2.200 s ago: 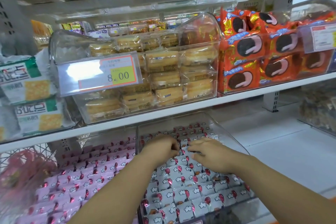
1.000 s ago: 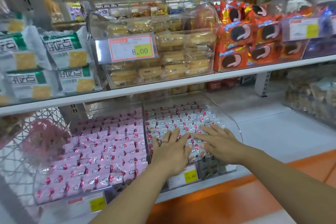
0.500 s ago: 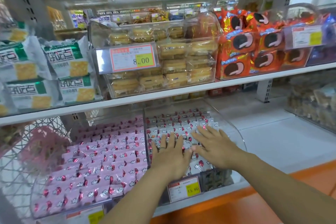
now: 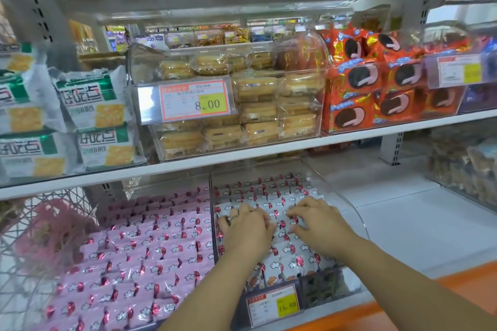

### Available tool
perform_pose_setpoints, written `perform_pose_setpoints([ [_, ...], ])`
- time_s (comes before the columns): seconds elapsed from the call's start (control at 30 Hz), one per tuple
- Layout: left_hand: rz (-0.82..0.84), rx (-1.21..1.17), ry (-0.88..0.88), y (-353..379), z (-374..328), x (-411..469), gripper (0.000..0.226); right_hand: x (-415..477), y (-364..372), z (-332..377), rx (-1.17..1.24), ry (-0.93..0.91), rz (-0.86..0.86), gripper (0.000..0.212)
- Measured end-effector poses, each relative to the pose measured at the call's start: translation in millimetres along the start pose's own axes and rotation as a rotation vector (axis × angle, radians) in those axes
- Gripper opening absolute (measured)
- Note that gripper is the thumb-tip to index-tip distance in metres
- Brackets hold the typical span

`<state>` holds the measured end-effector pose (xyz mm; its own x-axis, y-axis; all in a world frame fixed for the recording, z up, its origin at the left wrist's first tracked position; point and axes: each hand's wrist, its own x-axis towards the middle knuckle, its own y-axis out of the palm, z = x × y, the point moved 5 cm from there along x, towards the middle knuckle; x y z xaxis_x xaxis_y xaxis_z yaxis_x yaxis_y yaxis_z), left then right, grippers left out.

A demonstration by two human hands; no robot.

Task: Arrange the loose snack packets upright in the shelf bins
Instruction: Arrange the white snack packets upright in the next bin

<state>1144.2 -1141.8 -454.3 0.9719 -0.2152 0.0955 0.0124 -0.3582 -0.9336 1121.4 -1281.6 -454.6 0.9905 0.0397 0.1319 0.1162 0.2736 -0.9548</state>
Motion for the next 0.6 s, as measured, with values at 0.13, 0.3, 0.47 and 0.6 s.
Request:
perform_pose_setpoints([
  [0.13, 0.003, -0.12, 0.042, 3, -4, 5, 0.02, 6, -4, 2, 0.02, 0.014, -0.047, 0.012],
  [0.3, -0.022, -0.156, 0.003, 7, -1, 5, 0.021, 7, -9, 1, 0.085, -0.007, -0.061, 0.02],
  [0.47, 0.085, -0.158, 0.06, 0, -4, -2, 0.02, 6, -7, 0, 0.144, -0.003, -0.045, 0.009],
  [0.6, 0.128, 0.043, 0.193, -8, -10, -23, 0.046, -6, -20, -1, 0.127, -0.06, -0.008, 0.036],
])
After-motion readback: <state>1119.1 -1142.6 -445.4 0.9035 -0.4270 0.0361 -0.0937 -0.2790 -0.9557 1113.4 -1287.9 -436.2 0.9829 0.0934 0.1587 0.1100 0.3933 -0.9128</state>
